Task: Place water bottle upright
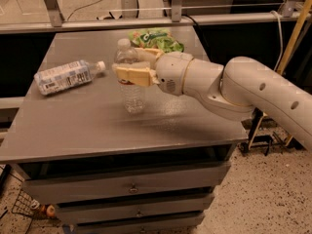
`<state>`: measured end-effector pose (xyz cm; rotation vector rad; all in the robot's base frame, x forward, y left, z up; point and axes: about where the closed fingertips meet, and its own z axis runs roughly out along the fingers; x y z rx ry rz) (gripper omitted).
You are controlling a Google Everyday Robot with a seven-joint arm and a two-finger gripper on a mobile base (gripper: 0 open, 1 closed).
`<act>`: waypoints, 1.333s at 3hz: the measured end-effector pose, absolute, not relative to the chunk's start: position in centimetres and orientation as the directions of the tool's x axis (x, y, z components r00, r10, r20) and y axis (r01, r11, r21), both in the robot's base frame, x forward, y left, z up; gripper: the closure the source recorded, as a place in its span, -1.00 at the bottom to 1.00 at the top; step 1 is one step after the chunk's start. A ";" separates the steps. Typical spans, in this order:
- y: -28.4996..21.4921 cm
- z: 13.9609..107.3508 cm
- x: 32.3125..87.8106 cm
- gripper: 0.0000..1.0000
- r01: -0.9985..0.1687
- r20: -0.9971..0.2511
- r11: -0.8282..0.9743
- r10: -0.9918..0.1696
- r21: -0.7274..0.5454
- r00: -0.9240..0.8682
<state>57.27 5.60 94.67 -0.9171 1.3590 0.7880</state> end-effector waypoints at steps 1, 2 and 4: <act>5.6 94.7 57.3 -0.28 -0.889 -0.996 0.449 -0.049 -0.086 0.071; 5.8 94.8 57.2 -0.74 -0.891 -0.996 0.446 -0.049 -0.087 0.072; 5.5 94.9 57.2 -1.00 -0.889 -0.995 0.447 -0.062 -0.098 0.078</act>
Offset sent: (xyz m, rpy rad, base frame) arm 0.0000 0.0001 0.0001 0.0000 0.0000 0.0001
